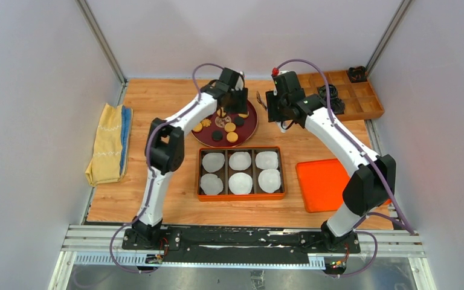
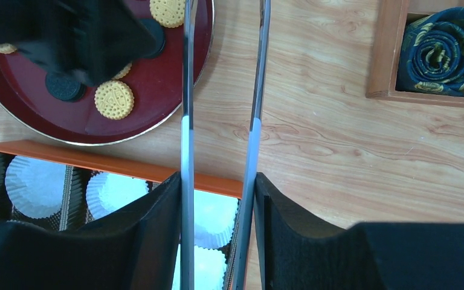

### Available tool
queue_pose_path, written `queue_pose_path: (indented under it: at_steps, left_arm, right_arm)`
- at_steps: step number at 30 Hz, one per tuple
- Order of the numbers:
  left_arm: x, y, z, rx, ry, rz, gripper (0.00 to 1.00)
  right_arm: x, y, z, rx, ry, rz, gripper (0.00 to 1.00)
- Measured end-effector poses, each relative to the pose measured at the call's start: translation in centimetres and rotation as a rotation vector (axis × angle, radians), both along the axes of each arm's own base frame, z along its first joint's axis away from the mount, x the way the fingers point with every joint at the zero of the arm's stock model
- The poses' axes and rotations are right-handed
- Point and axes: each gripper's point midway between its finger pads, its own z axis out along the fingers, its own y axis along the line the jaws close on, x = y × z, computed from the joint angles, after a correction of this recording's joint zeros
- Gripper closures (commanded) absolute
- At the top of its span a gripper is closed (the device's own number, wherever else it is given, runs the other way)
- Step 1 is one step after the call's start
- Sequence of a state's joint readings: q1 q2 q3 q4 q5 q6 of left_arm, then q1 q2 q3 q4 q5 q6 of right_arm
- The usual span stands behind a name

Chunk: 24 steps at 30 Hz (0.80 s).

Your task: Pack the cookies

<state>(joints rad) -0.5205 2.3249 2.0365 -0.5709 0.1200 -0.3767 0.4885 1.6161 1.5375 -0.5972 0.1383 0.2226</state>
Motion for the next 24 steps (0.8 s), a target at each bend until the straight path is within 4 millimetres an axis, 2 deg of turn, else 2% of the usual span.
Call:
queue_pose_path:
  at_steps: [4,7,9,11,14,19,20,24]
  left_arm:
    - [1.5,3.3,8.5,-0.041,-0.169,0.109,0.44]
    - [1.7,6.5,14.8,-0.075,-0.295,0.202,0.44]
    - [1.0,8.7,17.9,-0.089,-0.357,0.262,0.44]
    - [-0.2,10.4,19.6,-0.091,-0.392,0.302,0.44]
    - [-2.0,11.7,19.2,-0.074,-0.387,0.335,0.44]
    - [-4.8,12.9,14.1,-0.009,-0.287,0.337,0.42]
    - [-5.3,13.1,13.2,0.005,-0.267,0.335,0.38]
    - [-7.1,14.1,10.6,0.051,-0.211,0.333,0.36]
  right_arm:
    - [-0.1,0.2,-0.1,0.004,0.001,0.007,0.54]
    - [-0.4,0.8,-0.3,0.007,0.008,0.026,0.54]
    - [-0.6,1.4,-0.4,0.010,0.009,0.043,0.54]
    - [-0.8,2.6,-0.8,0.014,0.016,0.072,0.53]
    - [-1.1,4.5,-2.1,0.007,0.042,0.121,0.49]
    - [-1.1,8.0,-4.8,-0.009,0.098,0.190,0.47]
    - [-1.1,8.4,-5.3,-0.013,0.106,0.197,0.47]
    - [-0.4,9.1,-7.0,-0.035,0.129,0.200,0.47]
